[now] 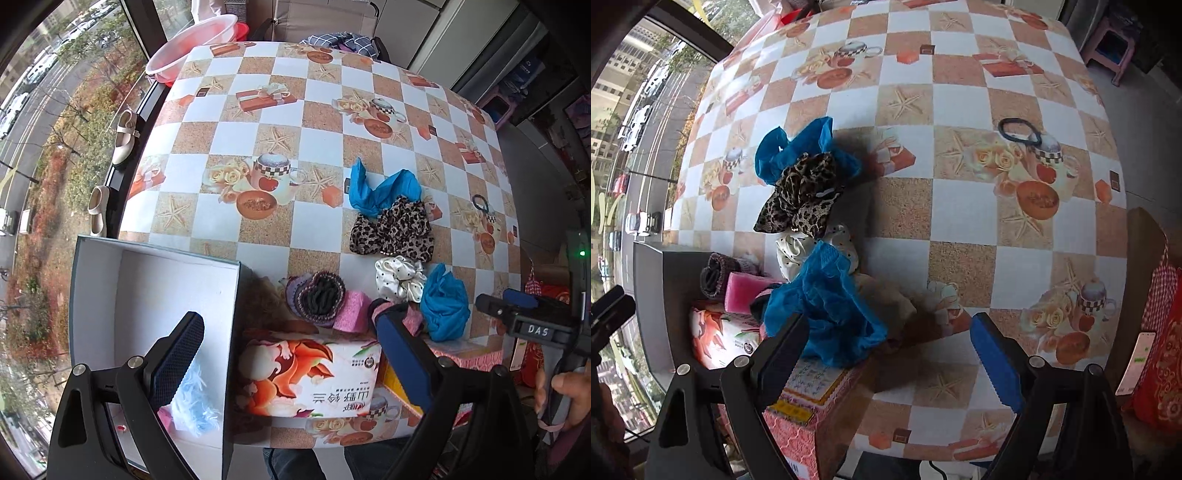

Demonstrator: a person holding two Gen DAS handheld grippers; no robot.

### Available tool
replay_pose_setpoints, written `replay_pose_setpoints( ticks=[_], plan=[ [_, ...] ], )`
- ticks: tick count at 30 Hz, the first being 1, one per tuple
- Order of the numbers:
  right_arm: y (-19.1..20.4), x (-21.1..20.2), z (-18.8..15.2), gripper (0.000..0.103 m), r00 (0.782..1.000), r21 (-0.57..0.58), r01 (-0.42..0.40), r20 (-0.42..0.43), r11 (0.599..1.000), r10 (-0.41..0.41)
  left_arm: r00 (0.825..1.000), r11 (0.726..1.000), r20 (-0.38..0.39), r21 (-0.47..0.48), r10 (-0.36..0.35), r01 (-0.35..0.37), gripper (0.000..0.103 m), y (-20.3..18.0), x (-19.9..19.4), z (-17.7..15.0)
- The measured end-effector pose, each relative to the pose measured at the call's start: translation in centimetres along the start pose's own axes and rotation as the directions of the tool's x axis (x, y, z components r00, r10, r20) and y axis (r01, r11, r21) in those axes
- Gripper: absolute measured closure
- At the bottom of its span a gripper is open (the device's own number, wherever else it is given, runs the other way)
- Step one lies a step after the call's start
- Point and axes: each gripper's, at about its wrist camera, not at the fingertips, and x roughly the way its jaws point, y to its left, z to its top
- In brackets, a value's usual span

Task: Organize soft objects
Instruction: 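Withdraw both tools from the box and move back over the soft items, then grasp the blue cloth with the left tool while the right tool grasps the beige sock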

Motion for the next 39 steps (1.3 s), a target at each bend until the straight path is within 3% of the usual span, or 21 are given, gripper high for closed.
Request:
replay_pose_setpoints(
  ticks=[6, 11, 13, 15, 17, 20, 23, 26, 28, 30, 32, 35, 37, 39],
  plan=[
    [1.4, 4.0, 2.6, 0.013, 0.996, -0.086, -0.033, -0.087, 0.996, 0.025, 0.998, 0.997, -0.02, 0.063, 0.055, -0.054, 0.007, -2.7, 2.7, 3.5],
    [2.0, 7.5, 3.0, 0.013, 0.978, -0.174, -0.059, -0.208, 0.983, 0.022, 0.993, 0.988, -0.048, 0.119, 0.106, -0.1, 0.007, -4.7, 6.5, 7.3],
    [1.0, 8.1, 2.8, 0.013, 0.977, -0.189, 0.005, -0.21, 0.982, -0.045, 0.99, 0.983, -0.057, 0.144, 0.127, -0.117, 0.007, -5.6, 8.2, 8.7],
    [-1.0, 7.6, 2.9, 0.013, 0.976, -0.18, 0.123, -0.154, 0.976, -0.151, 0.988, 0.978, -0.067, 0.166, 0.14, -0.127, 0.007, -6.4, 9.9, 9.9],
    [-3.9, 6.9, 3.0, 0.013, 0.972, -0.111, 0.186, -0.125, 0.976, -0.199, 0.987, 0.975, -0.082, 0.186, 0.139, -0.122, 0.007, -7.3, 11.6, 11.0],
    [-8.4, 4.9, 2.6, 0.013, 0.989, 0.043, 0.127, -0.083, 0.991, -0.123, 0.986, 0.972, -0.114, 0.214, 0.123, -0.096, 0.007, -8.7, 13.8, 12.0],
    [-9.7, 3.1, 1.4, 0.013, 0.999, 0.108, -0.027, -0.034, 0.994, 0.031, 0.976, 0.949, -0.121, 0.283, 0.181, -0.141, 0.007, -10.1, 15.9, 12.0],
    [-7.6, 2.9, 0.6, 0.013, 0.982, 0.062, -0.183, -0.033, 0.981, 0.186, 0.966, 0.938, -0.13, 0.298, 0.224, -0.178, 0.007, -10.3, 17.5, 12.1],
    [-5.3, 3.5, 0.5, 0.013, 0.97, 0.003, -0.238, -0.054, 0.971, 0.238, 0.961, 0.938, -0.117, 0.275, 0.25, -0.21, 0.007, -9.8, 17.7, 12.4],
    [-2.8, 4.8, 0.8, 0.013, 0.961, -0.068, -0.263, -0.104, 0.962, 0.255, 0.946, 0.927, -0.081, 0.24, 0.314, -0.288, 0.006, -8.9, 17.6, 13.1],
    [-0.8, 6.4, 1.2, 0.013, 0.966, -0.139, -0.231, -0.154, 0.963, 0.209, 0.926, 0.915, -0.064, 0.194, 0.372, -0.354, 0.006, -7.4, 17.5, 13.8],
    [-0.6, 7.8, 2.0, 0.009, 0.99, -0.209, -0.028, -0.139, 0.978, -0.001, 0.925, 0.924, -0.072, 0.117, 0.374, -0.365, 0.006, -4.5, 16.7, 14.6],
    [-2.9, 6.9, 3.0, 0.005, 0.993, -0.136, 0.085, -0.069, 0.987, -0.095, 0.925, 0.925, -0.055, 0.077, 0.377, -0.372, 0.006, -2.9, 15.5, 14.8],
    [-5.8, 5.5, 3.7, 0.005, 0.989, -0.037, 0.144, -0.019, 0.989, -0.145, 0.932, 0.932, -0.038, 0.032, 0.361, -0.36, 0.006, -1.6, 14.0, 15.1]
  ],
)
